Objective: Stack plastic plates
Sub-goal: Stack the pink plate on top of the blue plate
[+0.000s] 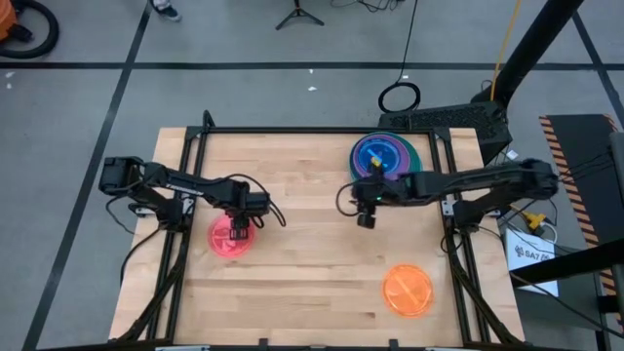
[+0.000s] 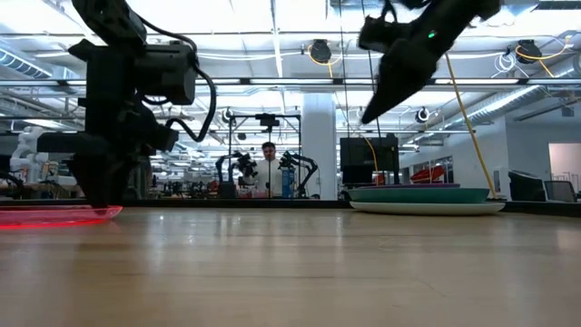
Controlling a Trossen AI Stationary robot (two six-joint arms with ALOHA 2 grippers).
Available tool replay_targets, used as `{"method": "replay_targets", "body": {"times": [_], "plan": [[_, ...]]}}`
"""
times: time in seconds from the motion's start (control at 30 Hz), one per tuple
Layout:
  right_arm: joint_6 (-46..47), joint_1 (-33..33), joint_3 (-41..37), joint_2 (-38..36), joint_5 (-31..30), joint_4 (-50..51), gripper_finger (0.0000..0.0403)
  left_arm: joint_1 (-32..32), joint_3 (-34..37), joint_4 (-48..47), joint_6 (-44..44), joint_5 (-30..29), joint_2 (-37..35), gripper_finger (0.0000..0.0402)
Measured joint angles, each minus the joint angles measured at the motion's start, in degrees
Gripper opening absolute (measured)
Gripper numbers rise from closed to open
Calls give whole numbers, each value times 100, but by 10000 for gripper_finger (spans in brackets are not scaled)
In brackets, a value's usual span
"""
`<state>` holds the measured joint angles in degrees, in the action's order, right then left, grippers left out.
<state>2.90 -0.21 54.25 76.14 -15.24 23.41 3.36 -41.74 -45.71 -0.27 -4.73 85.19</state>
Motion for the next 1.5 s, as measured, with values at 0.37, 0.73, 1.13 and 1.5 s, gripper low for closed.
{"method": "replay_targets", "body": {"times": [0.37, 0.73, 1.13, 1.5], "plan": [[495, 364, 1, -754, 6, 351, 154, -11, 0, 0, 13, 59, 9, 172], [404, 561, 1, -748, -266, 381, 154, -11, 0, -11, -5, 63, 9, 136], [524, 557, 1, -748, -270, 381, 154, -11, 0, 108, -286, 63, 9, 58], [521, 557, -1, -533, -264, -240, 154, -11, -185, 562, -984, 9, 4, 5]]}}
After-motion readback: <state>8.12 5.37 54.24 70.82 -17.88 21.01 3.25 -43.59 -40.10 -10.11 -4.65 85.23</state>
